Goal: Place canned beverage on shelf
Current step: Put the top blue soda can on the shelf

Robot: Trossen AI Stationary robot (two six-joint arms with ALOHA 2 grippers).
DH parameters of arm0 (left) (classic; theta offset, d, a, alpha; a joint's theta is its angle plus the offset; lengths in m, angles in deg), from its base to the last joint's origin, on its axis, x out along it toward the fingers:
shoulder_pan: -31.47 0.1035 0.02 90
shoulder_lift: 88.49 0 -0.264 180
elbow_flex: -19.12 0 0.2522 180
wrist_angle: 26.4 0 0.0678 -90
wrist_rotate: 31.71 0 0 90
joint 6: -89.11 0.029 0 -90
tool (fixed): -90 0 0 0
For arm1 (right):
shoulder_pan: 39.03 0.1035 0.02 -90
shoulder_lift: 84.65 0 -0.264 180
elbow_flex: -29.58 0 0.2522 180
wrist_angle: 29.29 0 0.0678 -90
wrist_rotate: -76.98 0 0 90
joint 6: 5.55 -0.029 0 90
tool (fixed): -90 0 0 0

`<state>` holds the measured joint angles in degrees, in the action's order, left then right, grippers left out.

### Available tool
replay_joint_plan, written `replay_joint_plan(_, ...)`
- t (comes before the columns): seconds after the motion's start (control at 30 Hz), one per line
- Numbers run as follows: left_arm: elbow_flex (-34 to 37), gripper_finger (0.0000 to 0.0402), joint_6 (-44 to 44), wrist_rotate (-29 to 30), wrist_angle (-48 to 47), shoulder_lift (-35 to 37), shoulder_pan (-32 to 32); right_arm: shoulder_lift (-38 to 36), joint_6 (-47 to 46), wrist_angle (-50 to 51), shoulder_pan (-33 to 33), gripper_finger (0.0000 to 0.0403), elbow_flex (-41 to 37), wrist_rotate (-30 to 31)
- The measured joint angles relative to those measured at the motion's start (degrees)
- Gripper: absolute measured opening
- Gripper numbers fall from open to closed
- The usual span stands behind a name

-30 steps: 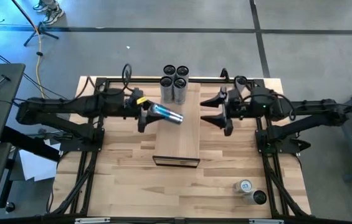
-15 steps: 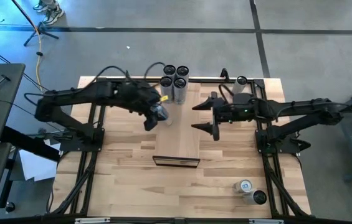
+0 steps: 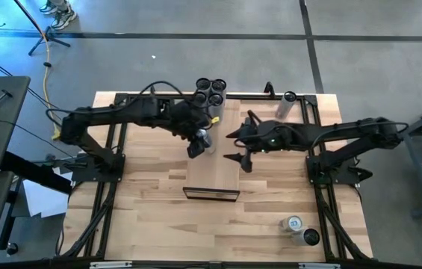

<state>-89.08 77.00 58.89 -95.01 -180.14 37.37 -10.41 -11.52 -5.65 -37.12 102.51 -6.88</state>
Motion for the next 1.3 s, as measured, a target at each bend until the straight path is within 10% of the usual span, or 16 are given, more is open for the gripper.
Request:
replay_joint_plan(0.6,0.0,0.0226,4.86,0.06,-0.01,-0.93,-0.11,8.92,0.06,-8.89,-0.15,0.0316,0.0,2.3)
replay_joint_plan(0.77,0.0,0.0226,6.0,0.08,-1.53,-0.93,-0.11,8.9,1.07,-8.26,-0.13,0.0238,0.0,2.32)
replay_joint_plan(1.0,0.0,0.0227,6.75,1.76,-1.31,-0.93,-0.12,8.9,1.08,-6.28,-0.13,0.0025,0.0,3.42)
replay_joint_plan(1.3,0.0,0.0227,9.59,1.79,-1.33,-0.9,0.02,8.85,1.08,-8.64,-0.36,0.0004,0.0,4.73)
